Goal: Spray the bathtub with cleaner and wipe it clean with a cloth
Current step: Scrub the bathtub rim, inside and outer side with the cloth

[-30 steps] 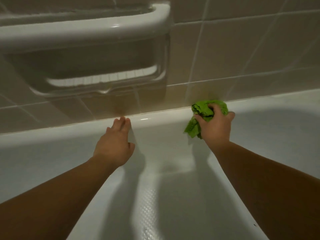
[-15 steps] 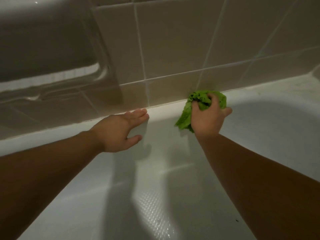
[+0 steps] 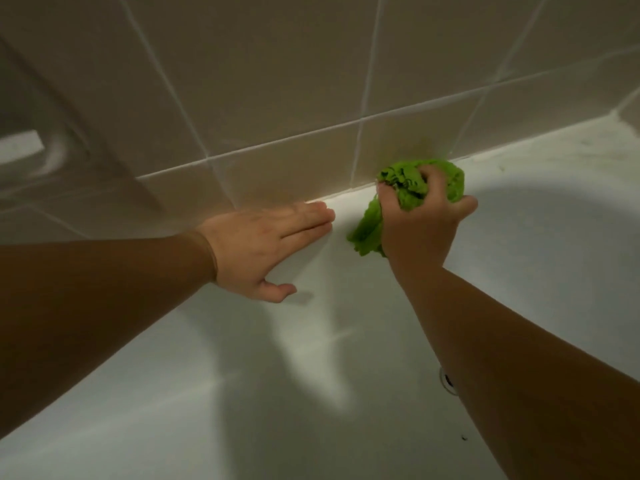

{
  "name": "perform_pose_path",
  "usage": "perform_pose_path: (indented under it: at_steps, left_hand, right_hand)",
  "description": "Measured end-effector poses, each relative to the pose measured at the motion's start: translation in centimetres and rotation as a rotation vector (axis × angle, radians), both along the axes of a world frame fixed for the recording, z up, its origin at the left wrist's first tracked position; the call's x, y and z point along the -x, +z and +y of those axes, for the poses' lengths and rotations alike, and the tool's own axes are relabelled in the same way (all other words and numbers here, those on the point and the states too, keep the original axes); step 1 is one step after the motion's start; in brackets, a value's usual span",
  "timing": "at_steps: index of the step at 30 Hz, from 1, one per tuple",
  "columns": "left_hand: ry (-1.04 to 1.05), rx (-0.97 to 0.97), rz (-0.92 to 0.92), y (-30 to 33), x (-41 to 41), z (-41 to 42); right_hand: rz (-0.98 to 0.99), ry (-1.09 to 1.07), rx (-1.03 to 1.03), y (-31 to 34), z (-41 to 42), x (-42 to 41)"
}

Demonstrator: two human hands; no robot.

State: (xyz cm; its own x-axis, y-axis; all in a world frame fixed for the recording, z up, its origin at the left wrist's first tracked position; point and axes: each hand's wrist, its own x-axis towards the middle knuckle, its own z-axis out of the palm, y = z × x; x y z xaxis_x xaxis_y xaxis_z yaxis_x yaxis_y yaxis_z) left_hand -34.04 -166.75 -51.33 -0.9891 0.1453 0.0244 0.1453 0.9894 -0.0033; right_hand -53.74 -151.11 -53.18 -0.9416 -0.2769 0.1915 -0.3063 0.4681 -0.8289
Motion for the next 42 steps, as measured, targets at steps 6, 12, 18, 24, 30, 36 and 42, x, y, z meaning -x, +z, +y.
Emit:
perform_pose_path:
  at_steps: [6, 12, 18, 24, 30, 36, 42]
  left_hand:
    - [-0.027, 0.015, 0.035, -0.1, 0.8, 0.1]
    - [-0.007, 0.037, 0.042, -0.2, 1.6, 0.5]
    - [-0.008, 0.028, 0.046, 0.1, 3.5, 1.1]
    - [-0.006, -0.003, 0.026, -0.1, 4.7, 1.4]
    - [0.005, -0.014, 0.013, 0.1, 6.0, 2.0]
    - [0.019, -0.004, -0.019, 0.4, 8.1, 2.9]
    - [0.017, 0.020, -0.038, 0.4, 10.3, 3.5]
  right_hand:
    - [0.063, 0.286, -0.096, 0.0, 1.1, -2.7]
    - [0.000, 0.103, -0.130, 0.8, 3.2, 5.6]
    - [0.000, 0.079, -0.105, 0.6, 2.3, 3.5]
    - [0.028, 0.125, -0.163, 0.8, 4.1, 7.7]
    - [-0.024, 0.008, -0.182, 1.3, 3.8, 8.6]
    - [0.123, 0.256, -0.216, 0.9, 4.7, 8.1]
    - [0.037, -0.006, -0.254, 1.6, 5.5, 13.1]
